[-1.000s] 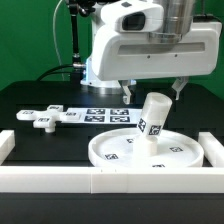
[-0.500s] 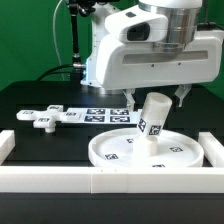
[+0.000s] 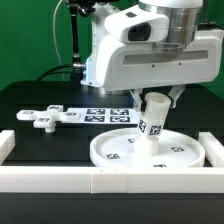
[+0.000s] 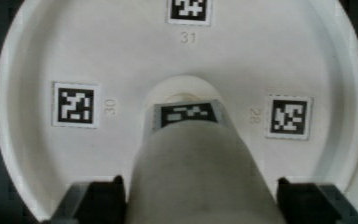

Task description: Assemble round table

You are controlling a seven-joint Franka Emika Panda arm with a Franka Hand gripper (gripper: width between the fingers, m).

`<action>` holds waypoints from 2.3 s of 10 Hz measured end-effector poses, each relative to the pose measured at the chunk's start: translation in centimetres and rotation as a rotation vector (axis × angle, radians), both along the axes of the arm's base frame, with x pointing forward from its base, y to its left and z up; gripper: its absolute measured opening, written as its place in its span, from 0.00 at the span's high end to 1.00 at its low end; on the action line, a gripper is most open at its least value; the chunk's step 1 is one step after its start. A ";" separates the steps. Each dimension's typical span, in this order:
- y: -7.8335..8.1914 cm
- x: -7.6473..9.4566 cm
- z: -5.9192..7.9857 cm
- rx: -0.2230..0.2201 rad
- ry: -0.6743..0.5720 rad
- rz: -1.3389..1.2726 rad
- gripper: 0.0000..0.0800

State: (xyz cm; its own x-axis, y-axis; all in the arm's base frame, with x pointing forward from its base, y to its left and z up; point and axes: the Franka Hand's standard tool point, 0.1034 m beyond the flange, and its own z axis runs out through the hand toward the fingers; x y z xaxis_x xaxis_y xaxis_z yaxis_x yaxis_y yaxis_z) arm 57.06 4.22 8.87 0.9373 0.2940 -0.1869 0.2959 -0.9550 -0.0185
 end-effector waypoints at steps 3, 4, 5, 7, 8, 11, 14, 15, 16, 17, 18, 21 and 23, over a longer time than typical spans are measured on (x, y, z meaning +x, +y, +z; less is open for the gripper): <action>0.0 0.0 0.0 -0.002 -0.005 -0.034 0.49; -0.2 -0.2 0.3 -0.005 -0.025 -0.144 0.49; -0.3 -0.7 0.4 -0.004 -0.043 -0.269 0.49; -0.1 -1.3 0.0 0.004 -0.054 -0.446 0.49; -0.2 -1.5 -0.1 0.009 -0.082 -0.541 0.49; -0.3 -1.7 -0.1 0.005 -0.131 -0.714 0.49; -0.4 -1.7 -0.1 -0.009 -0.123 -0.889 0.49; -0.5 -1.7 -0.1 -0.014 -0.117 -0.993 0.49; -0.7 -1.7 -0.2 -0.005 -0.111 -1.132 0.49; -0.8 -1.8 -0.2 0.005 -0.106 -1.261 0.49; -0.8 -2.0 -0.3 0.012 -0.103 -1.390 0.49; 0.2 -2.4 -0.6 0.011 -0.081 -1.640 0.49; 0.6 -2.3 -0.6 0.012 -0.050 -1.760 0.49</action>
Offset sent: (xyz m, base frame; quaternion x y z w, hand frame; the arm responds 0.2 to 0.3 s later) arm -0.0185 -0.0187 0.0121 -0.0027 0.0256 0.1791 0.9835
